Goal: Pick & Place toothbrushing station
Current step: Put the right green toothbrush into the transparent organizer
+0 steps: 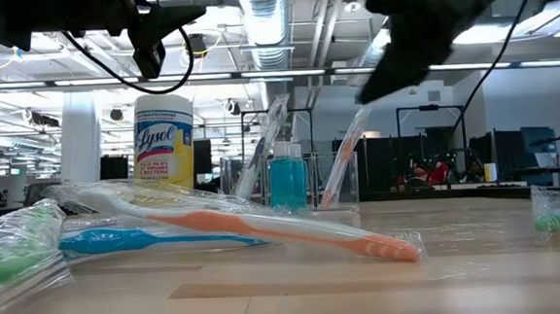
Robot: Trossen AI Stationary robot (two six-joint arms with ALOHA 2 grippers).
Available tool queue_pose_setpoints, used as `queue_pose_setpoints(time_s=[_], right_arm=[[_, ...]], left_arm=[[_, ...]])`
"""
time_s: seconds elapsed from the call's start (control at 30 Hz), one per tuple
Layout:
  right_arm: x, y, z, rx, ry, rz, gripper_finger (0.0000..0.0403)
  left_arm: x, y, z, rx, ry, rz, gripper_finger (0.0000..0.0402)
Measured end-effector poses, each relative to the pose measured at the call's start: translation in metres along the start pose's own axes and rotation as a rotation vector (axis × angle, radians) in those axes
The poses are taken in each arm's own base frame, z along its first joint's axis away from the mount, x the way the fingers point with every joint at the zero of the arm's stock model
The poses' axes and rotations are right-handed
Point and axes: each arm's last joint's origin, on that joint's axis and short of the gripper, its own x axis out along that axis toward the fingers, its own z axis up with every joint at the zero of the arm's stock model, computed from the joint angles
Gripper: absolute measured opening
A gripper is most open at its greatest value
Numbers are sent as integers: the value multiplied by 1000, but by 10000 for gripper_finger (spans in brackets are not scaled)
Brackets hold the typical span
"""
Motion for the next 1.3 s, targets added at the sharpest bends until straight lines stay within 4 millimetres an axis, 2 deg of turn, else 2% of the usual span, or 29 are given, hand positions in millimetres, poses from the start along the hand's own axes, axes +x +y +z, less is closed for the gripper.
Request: queue_pose_setpoints(time_s=[0.23, 0.57, 0.93, 1.3], right_arm=[[-22, 7, -22, -10, 188, 29, 91], [-37, 11, -50, 44, 488, 48, 91], [-49, 18, -65, 0, 653, 89, 91], [-50, 26, -80, -80, 759, 68, 91]], left_arm=[[0, 0, 0, 0, 0, 0, 122], [0, 0, 0, 0, 0, 0, 122], [0, 0, 0, 0, 0, 0, 122], [0, -1, -1, 2, 5, -6, 122]])
